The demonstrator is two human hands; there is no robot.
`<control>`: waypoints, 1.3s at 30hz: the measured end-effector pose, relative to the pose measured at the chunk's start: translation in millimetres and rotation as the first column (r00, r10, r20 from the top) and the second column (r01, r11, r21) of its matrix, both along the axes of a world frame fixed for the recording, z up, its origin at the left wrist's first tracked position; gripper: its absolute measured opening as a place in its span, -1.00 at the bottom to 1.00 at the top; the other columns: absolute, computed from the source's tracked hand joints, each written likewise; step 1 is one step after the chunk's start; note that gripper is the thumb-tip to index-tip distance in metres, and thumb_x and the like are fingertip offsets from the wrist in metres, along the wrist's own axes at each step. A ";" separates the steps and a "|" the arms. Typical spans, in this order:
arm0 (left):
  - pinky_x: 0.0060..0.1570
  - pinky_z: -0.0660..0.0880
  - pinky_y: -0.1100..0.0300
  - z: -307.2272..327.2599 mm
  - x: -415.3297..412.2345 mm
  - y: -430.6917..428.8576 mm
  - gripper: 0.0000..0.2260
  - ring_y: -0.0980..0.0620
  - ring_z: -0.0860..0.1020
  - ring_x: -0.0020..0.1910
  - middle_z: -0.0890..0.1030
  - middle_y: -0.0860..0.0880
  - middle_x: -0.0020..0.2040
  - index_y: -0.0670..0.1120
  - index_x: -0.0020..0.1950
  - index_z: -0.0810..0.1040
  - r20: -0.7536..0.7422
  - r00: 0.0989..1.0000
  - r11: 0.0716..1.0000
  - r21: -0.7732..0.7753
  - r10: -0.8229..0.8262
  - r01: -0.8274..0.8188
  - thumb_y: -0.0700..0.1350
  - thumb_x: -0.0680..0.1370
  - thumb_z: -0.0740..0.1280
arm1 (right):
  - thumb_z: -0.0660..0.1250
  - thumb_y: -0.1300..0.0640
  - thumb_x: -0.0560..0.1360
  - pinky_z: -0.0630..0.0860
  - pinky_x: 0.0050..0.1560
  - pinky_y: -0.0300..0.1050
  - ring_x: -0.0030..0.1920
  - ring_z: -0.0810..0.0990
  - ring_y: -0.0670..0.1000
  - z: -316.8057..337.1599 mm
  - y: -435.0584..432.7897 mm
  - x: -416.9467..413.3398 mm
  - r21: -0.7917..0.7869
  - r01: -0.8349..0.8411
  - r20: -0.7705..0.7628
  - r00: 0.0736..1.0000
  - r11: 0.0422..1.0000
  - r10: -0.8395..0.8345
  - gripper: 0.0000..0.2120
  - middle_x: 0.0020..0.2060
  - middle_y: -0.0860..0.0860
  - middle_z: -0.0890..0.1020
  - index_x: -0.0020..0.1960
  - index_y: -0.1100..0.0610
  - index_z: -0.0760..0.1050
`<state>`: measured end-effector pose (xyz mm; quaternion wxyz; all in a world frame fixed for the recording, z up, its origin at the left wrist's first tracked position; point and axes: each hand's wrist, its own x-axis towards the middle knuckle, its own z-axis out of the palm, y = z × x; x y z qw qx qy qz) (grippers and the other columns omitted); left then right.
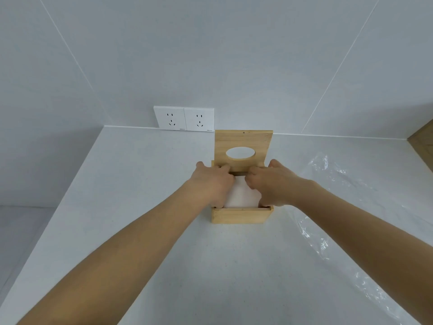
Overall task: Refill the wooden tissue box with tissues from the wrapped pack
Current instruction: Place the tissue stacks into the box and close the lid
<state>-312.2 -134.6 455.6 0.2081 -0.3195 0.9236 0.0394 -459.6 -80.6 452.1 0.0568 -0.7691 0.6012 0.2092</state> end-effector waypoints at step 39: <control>0.38 0.15 -0.23 -4.8 29.1 13.1 -0.54 -0.03 0.17 0.47 0.22 0.05 0.50 0.26 0.34 0.38 -0.057 -0.143 0.071 0.993 0.988 0.099 0.36 0.49 0.06 | 0.18 -0.47 0.26 0.38 0.26 0.19 0.39 0.33 0.02 -15.0 22.1 -11.0 0.695 0.346 0.649 -0.680 0.630 -0.343 -0.32 0.42 -0.04 0.31 0.35 -0.32 0.31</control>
